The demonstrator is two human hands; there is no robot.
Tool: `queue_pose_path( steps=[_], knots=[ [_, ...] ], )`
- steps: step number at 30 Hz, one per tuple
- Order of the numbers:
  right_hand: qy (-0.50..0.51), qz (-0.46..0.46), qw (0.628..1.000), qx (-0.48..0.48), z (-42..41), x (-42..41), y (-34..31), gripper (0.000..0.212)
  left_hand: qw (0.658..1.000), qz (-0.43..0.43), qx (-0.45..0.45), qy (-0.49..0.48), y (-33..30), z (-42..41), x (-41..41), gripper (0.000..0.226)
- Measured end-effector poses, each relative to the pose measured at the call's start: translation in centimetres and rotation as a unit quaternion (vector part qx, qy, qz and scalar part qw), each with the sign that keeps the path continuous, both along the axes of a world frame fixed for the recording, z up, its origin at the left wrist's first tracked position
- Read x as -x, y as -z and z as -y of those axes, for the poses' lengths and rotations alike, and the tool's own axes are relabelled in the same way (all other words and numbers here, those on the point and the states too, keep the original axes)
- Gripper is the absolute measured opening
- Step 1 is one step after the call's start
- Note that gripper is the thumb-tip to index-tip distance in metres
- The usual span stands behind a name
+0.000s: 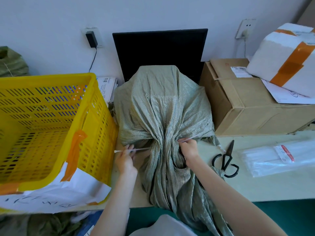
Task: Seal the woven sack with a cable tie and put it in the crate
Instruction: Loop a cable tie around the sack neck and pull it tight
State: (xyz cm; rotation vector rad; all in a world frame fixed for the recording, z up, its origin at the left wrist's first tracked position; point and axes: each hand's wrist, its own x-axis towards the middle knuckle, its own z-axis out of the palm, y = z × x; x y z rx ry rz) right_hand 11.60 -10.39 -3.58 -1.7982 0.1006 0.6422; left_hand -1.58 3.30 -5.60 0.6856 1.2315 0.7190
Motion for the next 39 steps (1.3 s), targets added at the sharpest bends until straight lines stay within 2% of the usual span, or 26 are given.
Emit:
queue_pose_path(
  steps=[4, 7, 11, 13, 16, 18, 22, 24, 27, 33, 39],
  knots=[
    [0.007, 0.022, 1.0, 0.003, 0.2, 0.2, 0.0, 0.019, 0.991, -0.056, -0.12, 0.017, 0.0, -0.3, 0.4, 0.015],
    [0.011, 0.025, 1.0, 0.005, 0.1, -0.1, 0.3, 0.02, 0.963, -0.104, -0.245, 0.044, 0.1, -0.6, 0.7, 0.017],
    [0.026, 0.008, 1.0, 0.013, -0.1, -0.7, 0.7, 0.013, 0.938, -0.106, -0.325, 0.06, -0.1, -1.1, 0.7, 0.009],
    [0.05, -0.011, 0.999, 0.002, -0.3, -0.9, 0.7, 0.017, 0.933, -0.095, -0.341, 0.066, -0.2, -1.2, 0.5, 0.01],
    [0.062, -0.007, 0.998, -0.01, -1.2, -0.9, 0.5, 0.047, 0.923, -0.082, -0.371, 0.062, -0.7, -1.1, 0.1, 0.008],
    [0.066, 0.006, 0.998, -0.019, -1.4, -0.7, 0.3, 0.052, 0.917, -0.071, -0.388, 0.058, -1.5, -1.0, -0.3, 0.007],
    [0.078, 0.042, 0.995, -0.045, -0.4, -0.7, 0.2, 0.044, 0.902, -0.048, -0.422, 0.083, -3.2, -1.6, -1.0, 0.006],
    [0.069, 0.092, 0.992, -0.045, 0.4, -1.1, -0.1, 0.045, 0.891, -0.038, -0.438, 0.113, -4.1, -2.0, -1.4, 0.008],
    [0.061, 0.151, 0.985, -0.063, 1.3, -1.7, -1.2, 0.035, 0.878, -0.006, -0.452, 0.159, -5.4, -2.1, -2.0, 0.009],
    [0.009, 0.177, 0.972, -0.156, 2.3, -2.7, -4.2, 0.017, 0.862, 0.022, -0.456, 0.219, -7.3, -1.7, -3.3, 0.014],
    [-0.04, 0.282, 0.953, -0.107, 2.3, -3.4, -5.2, 0.026, 0.856, 0.039, -0.425, 0.291, -8.6, -1.7, -4.2, 0.003]
  ],
)
